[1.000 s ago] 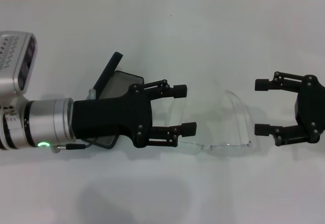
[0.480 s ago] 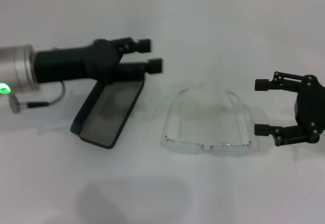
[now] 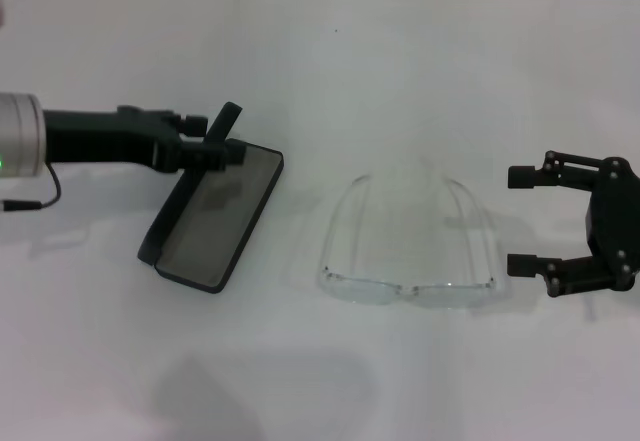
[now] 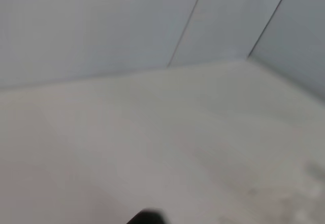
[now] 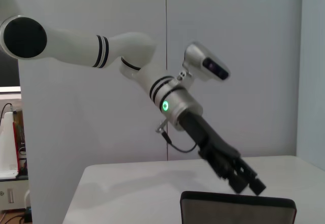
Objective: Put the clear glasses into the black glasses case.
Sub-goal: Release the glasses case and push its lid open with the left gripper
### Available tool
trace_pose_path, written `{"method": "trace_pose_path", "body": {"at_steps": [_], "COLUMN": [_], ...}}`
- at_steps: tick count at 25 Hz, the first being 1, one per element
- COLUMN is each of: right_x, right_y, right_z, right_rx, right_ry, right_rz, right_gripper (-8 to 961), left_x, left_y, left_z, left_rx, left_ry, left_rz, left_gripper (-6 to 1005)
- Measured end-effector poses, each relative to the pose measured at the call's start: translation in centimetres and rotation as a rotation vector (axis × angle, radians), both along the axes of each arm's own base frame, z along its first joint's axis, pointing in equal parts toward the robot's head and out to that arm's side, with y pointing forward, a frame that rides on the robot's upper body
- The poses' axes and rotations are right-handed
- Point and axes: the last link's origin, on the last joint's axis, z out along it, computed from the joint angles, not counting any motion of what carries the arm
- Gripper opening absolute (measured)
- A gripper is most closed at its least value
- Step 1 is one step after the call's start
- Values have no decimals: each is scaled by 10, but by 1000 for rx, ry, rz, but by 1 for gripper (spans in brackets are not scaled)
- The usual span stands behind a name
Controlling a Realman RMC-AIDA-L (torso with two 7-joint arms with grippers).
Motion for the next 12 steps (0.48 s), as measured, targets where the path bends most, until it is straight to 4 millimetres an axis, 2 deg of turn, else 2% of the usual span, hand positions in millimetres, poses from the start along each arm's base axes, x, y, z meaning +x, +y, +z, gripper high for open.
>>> {"method": "trace_pose_path", "body": {"at_steps": [5,12], "right_x": [0,-1], "right_y": [0,2], "right_z": [-1,-3], "right_rx": [0,1], "right_ry": [0,-7], "right_rz": [1,1], "right_gripper": [861,856], "left_x": [-12,-16], "left_y": [2,1], "left_z": [-11,-12], "left_rx": [21,28], "left_ry": [95,110], "left_rz": [45,59], "left_gripper": [811,802]}}
